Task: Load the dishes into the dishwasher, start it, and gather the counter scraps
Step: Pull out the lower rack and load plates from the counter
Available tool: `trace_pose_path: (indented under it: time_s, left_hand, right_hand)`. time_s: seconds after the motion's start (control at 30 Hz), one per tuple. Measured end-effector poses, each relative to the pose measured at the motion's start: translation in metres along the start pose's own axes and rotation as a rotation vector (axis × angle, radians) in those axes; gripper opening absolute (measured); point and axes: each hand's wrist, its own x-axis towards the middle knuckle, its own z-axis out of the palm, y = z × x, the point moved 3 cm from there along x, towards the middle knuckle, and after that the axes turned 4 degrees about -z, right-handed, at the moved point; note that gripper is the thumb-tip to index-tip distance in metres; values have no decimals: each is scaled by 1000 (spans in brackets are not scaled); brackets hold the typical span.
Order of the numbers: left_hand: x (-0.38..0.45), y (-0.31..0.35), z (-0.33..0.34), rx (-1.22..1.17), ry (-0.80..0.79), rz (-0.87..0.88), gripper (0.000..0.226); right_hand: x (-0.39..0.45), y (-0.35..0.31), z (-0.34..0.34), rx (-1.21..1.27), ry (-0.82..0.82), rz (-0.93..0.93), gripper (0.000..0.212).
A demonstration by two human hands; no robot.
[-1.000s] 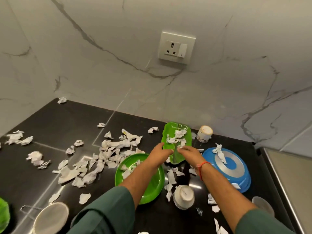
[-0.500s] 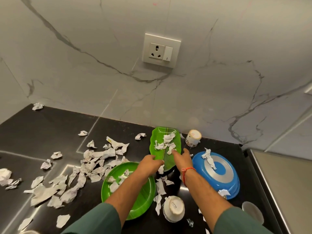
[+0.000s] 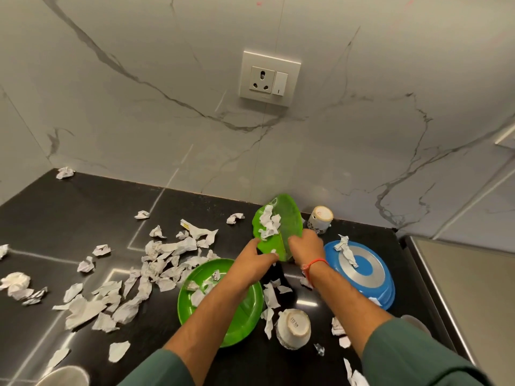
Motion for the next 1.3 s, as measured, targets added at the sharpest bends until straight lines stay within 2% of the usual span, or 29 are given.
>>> trace_pose_path:
  time_s: [0.13,0.23,0.33,0.4,0.5,0.67,0.73,0.93,1.1,1.2,1.3]
  left_hand:
    - [-15,4,-9,-2,21,-6,81]
    - [-28,7,-13,-33,27,11,89]
    - [-37,9,-13,-55,22,27,96]
    - [-40,9,-13,-75,9,36,91]
    - [-43,7,-9,-111,-24,54,81]
    - [-55,17,10,-208,-100,37,71]
    - [-60,22,23,-248,-142,28,69]
    - [-68,42,74,-291,-220,82,59]
    - [-102,57,141,-243,-316,126,33]
    - [-132,51,187,-191,-434,140,27]
    - [-151,43,225,-136,-465,120,24]
  right_hand:
    - [-15,-6,-27,-330,182,-201,23]
    - [-25,-11,-49,-494,310,-294,24]
    - [-31,-13,-65,-548,368,-365,24]
    - [-37,-14,-72,-549,404,-377,24]
    - [-44,-11,-78,-335,400,-305,19]
    - [-66,21,-70,614,265,12,14]
    - [-83,31,-70,818,235,86,12]
    - [-126,74,-90,1043,292,172,12]
    - [-164,121,-125,1117,354,163,14]
    - [-186,154,-147,1160,398,157,18]
    - [-207,188,-167,1158,457,149,20]
